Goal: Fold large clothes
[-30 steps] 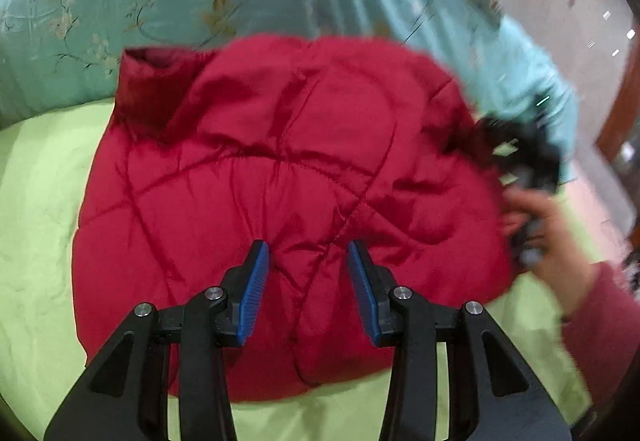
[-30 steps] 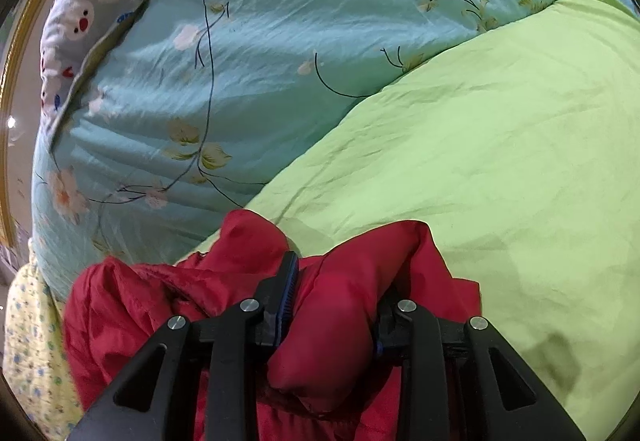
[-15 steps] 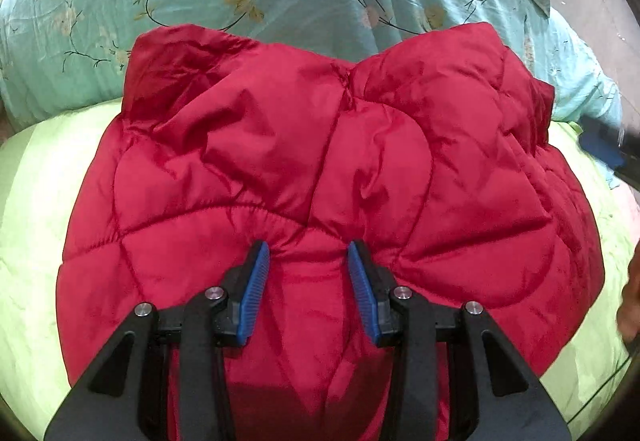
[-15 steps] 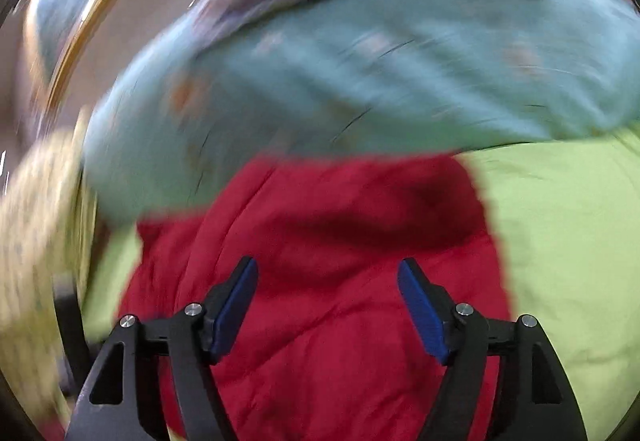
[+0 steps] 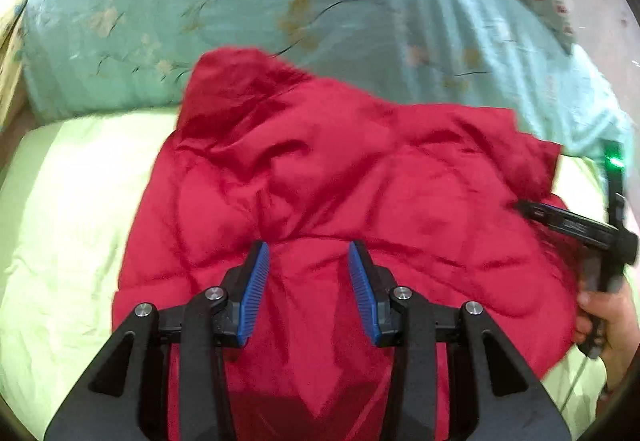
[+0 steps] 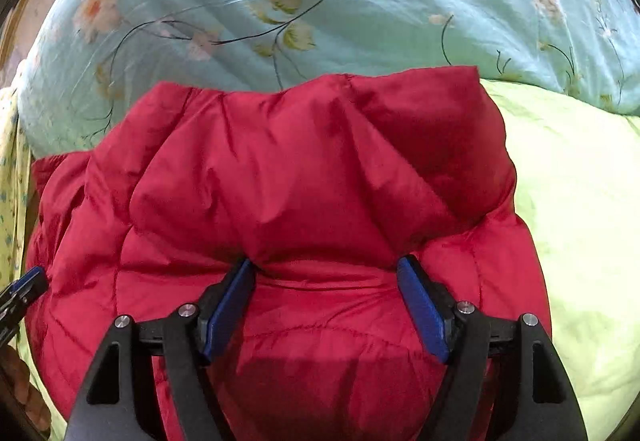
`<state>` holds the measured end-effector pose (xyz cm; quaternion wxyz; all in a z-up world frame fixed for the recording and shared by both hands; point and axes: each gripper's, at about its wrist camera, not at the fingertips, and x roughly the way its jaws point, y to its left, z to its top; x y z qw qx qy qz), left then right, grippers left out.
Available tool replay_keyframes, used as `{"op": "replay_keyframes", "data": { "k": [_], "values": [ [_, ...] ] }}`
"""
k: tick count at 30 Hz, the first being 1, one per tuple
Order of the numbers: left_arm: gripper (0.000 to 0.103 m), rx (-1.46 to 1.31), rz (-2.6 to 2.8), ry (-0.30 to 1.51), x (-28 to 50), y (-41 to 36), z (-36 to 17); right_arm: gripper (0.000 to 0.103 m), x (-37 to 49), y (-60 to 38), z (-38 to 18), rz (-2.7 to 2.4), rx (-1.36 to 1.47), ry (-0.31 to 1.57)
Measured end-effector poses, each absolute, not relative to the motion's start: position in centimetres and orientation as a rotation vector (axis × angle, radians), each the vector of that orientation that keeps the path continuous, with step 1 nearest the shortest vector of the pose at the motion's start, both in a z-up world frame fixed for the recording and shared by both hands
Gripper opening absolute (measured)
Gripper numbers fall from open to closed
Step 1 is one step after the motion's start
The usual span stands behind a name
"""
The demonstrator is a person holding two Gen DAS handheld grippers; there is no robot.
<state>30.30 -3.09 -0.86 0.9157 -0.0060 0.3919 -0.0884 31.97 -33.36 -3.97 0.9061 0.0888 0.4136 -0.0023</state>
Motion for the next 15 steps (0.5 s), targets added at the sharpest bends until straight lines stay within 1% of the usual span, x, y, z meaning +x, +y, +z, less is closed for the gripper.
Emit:
{"op": "replay_keyframes", "data": {
  "k": [5, 9, 15],
  "values": [
    [0.040, 0.021, -0.127, 0.851, 33.4, -3.5, -3.2, 0.075, 32.3, -33.6, -4.2, -0.002, 0.210, 0.845],
    [0.041, -0.029, -0.129, 0.894, 35.5, -3.3, -4.4, 0.076, 31.9, -34.6, -5.0, 0.007, 0.258, 0.848],
    [0.041, -0.063, -0.144, 0.902, 35.7, -2.9, -4.7, 0.076, 32.2, -34.9, -5.9, 0.019, 0.278, 0.868]
  ]
}}
